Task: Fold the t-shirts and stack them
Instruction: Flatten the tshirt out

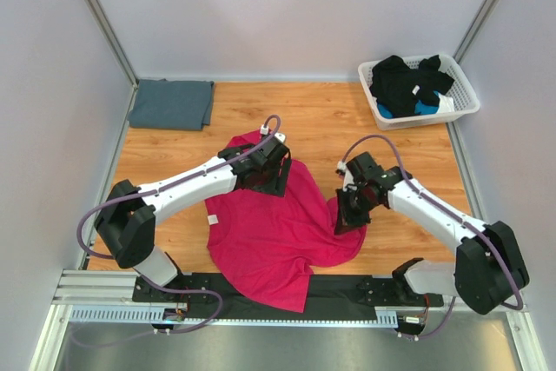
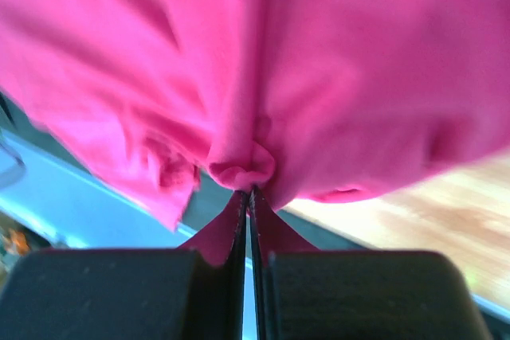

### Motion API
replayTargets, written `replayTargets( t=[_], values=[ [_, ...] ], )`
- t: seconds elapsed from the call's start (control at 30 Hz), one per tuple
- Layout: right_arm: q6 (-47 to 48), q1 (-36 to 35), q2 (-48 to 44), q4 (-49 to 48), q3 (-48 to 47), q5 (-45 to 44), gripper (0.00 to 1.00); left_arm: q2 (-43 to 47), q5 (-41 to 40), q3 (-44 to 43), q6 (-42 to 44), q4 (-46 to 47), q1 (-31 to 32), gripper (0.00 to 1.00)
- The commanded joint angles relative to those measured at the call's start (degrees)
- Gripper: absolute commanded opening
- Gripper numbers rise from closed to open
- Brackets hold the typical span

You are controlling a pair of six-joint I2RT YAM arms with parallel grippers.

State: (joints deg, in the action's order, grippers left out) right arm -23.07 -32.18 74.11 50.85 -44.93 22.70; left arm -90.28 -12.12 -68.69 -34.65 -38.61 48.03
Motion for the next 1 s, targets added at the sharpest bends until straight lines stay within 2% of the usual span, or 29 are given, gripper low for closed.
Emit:
replayTargets(
  t=[0.0, 0.03, 0.07, 0.13, 0.17, 0.27, 0.37, 0.43, 0.5, 0.6, 0.7, 0.9, 0.97],
  values=[
    [-0.4, -6.4, 5.7, 4.7, -0.5, 0.9, 0.10, -2.0, -2.6, -1.1, -5.2, -1.6, -1.9, 0.75],
    [-0.8, -6.7, 6.3, 5.6, -1.3, 0.1, 0.15, -2.7, -1.7, -2.8, -5.2, -0.9, -2.7, 0.75],
    [-1.2, -6.9, 6.6, 5.8, -2.4, -1.2, 0.31, -3.6, 0.1, -3.9, -4.4, -0.4, -2.9, 0.75],
    [-1.5, -6.9, 5.8, 7.3, -6.2, -3.9, 0.44, -6.6, 1.2, -8.1, -2.9, 0.4, -2.9, 0.76],
    [-2.1, -6.9, 5.4, 8.4, -8.0, -5.2, 0.58, -8.8, 2.4, -9.7, -1.7, 0.5, -2.9, 0.76],
    [-4.5, -6.0, 1.3, 12.6, -15.7, -11.7, 0.69, -12.5, 7.6, -15.0, 0.3, 2.7, -2.9, 0.77],
    [-8.4, -0.6, -1.4, 14.9, -21.5, -16.4, 0.70, -16.2, 10.6, -18.8, 0.5, 4.9, -2.0, 0.77],
    [-10.8, 6.4, -4.0, 15.0, -22.0, -17.9, 0.70, -18.5, 10.6, -22.7, 0.8, 4.1, -0.5, 0.78],
    [-11.9, 14.2, -6.7, 14.3, -20.4, -19.1, 0.70, -22.0, 9.8, -25.3, 1.1, 3.2, 0.7, 0.78],
    [-12.3, 22.2, -9.6, 11.6, -15.7, -19.6, 0.69, -27.0, 7.7, -29.7, 0.9, 0.9, 2.7, 0.78],
    [-11.9, 24.6, -10.9, 8.8, -12.7, -20.8, 0.69, -31.5, 6.4, -33.4, 1.3, -0.3, 4.4, 0.77],
    [-12.3, 24.7, -9.3, 4.3, -8.8, -19.7, 0.68, -38.2, 2.5, -37.3, 2.0, -3.8, 4.8, 0.73],
    [-12.5, 24.7, -8.2, 2.6, -6.8, -19.9, 0.67, -39.1, 1.4, -37.0, 2.0, -3.8, 4.8, 0.67]
  ],
)
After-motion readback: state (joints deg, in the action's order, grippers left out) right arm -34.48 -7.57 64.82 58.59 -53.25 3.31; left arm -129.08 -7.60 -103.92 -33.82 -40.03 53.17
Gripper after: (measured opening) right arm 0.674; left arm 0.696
